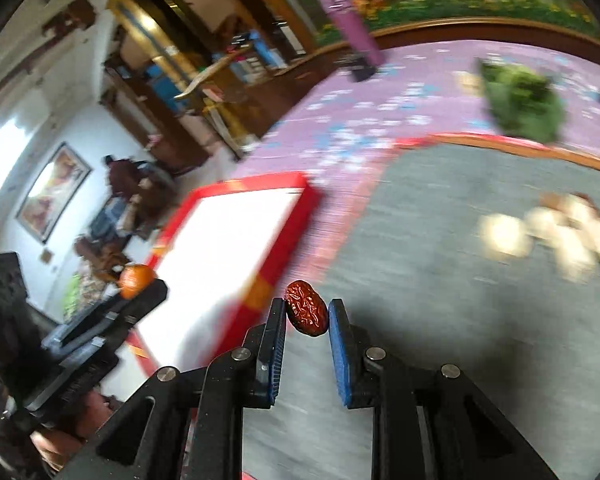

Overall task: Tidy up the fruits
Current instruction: 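Carry the orange and date over the white tray and open both grippers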

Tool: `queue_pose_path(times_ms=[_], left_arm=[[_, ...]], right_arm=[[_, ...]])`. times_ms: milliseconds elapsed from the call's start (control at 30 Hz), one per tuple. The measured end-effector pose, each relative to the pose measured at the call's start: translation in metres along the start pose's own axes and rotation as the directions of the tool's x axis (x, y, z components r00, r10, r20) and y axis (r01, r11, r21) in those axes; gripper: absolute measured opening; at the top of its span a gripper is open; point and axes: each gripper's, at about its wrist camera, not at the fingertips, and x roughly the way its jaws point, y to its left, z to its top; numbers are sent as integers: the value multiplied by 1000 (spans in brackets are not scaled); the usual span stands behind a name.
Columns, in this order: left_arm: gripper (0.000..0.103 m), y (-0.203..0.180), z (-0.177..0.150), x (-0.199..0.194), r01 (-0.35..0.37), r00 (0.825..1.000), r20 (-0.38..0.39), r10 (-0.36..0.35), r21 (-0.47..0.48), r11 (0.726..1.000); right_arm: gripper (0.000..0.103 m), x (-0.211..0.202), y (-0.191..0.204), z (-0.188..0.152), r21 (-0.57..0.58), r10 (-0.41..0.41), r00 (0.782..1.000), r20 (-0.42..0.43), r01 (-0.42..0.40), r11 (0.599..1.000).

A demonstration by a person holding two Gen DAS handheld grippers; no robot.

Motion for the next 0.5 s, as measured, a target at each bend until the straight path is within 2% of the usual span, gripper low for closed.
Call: queue_pose_path(times_ms=[167,333,400,433,500], left_arm=[[35,33,-9,6,-80,996,-28,80,-21,997],[35,48,-23,16,-111,991,-82,109,-23,994],[35,49,-25,19,-123,988,-97,120,-26,992],[35,51,-26,20,-136,986,-105,133,-29,990],[35,55,-24,20,-166,981,-106,161,-31,986]], right_arm=[[21,45,54,11,-46,81,996,-42,-83,996],[21,85,86,8,-61,76,991,-113,-83,995],[21,93,95,5,-89,60,991,-116,-71,994],[22,95,98,5,-101,55,992,-113,-67,993],[34,95,101,6,-126,55,993,-106,-69,990]])
